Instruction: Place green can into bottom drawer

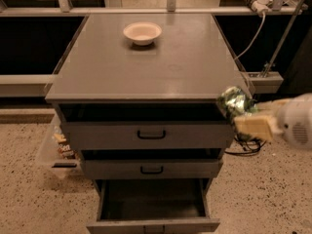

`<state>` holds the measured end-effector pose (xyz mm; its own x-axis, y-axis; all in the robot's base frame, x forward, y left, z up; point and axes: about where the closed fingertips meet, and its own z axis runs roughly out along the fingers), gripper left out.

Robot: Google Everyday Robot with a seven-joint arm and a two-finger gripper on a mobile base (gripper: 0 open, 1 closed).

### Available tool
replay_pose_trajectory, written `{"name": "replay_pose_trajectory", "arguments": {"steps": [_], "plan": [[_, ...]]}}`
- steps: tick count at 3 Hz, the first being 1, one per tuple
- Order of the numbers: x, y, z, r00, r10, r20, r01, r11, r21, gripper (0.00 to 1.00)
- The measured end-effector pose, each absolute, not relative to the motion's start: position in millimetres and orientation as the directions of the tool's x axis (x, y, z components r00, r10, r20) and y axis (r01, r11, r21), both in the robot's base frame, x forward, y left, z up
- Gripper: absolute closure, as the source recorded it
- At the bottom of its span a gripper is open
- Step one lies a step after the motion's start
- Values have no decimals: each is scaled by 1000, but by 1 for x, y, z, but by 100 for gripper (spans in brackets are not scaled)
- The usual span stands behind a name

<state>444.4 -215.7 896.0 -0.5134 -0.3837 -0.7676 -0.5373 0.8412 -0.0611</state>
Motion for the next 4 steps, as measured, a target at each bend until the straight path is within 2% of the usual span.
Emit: {"name": "replay_pose_trajectory", "arguments": {"steps": [1,2,4], "plan": [[405,-236,848,-604,-234,-761,-399,916,35,100],[400,-252,778,-665,-117,-738,-358,917,177,100],[405,-259,742,-706,-52,-707,-336,903,269,100]]}}
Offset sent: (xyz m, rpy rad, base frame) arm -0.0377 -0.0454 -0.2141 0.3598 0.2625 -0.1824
